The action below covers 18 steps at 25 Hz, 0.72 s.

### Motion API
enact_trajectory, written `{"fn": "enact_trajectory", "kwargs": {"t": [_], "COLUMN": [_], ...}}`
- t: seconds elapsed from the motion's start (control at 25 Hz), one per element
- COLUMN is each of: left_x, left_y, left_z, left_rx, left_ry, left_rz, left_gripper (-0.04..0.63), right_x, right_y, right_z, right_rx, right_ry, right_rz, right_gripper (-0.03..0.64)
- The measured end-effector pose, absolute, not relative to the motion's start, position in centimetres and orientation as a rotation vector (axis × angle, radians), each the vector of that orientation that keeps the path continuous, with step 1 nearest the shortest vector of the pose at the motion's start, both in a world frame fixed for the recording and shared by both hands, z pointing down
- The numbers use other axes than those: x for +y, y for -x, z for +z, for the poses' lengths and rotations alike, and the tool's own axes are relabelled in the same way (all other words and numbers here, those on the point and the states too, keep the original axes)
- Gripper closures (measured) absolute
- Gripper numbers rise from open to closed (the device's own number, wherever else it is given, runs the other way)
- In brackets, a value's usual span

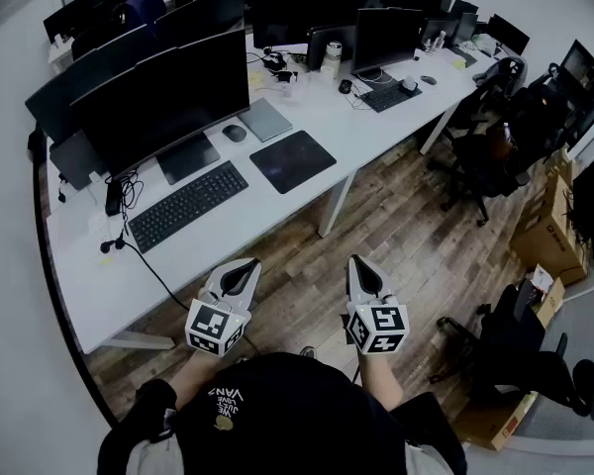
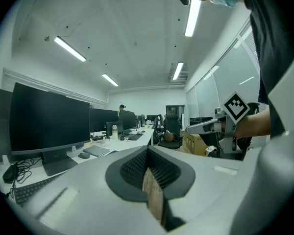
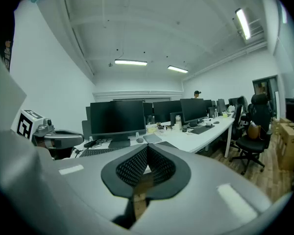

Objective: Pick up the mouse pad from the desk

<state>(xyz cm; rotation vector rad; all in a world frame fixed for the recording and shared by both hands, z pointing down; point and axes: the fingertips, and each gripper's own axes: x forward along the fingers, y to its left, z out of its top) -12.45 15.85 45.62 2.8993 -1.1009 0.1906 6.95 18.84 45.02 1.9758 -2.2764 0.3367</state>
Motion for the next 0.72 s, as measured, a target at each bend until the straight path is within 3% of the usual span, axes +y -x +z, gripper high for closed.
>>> {"fn": "enact_trajectory", "kwargs": {"t": [0.36, 0.4, 0.44, 0.52, 0.72], "left_x": [16.2, 16.2, 16.3, 16.3, 17.3], "left_y": [7.9, 7.2, 6.6, 5.6, 3.6], "left_z": [46.0, 46.2, 46.5, 47.3, 49.1], "left_rx": [-1.075, -1.068, -1.063, -1.067, -1.101], "left_ry": [-2.883, -2.871, -2.85, -2.799, -2.724], "left_rz": [0.145, 0.144, 0.14, 0.135, 0.154], "left_gripper": [0.592, 0.569, 0.53, 0.399, 0.349], "right_x": [18.2, 18.1, 18.0, 18.0, 18.1], "right_y": [-10.0, -10.3, -10.5, -11.0, -13.4], "right_z": [45.4, 45.5, 45.6, 46.1, 48.0], "right_rx": [-2.373, -2.388, -2.404, -2.436, -2.445], "right_ry": [-1.911, -1.894, -1.872, -1.83, -1.776], "right_rz": [0.354, 0.36, 0.374, 0.41, 0.485], "right_gripper": [0.612, 0.612, 0.563, 0.478, 0.416]}}
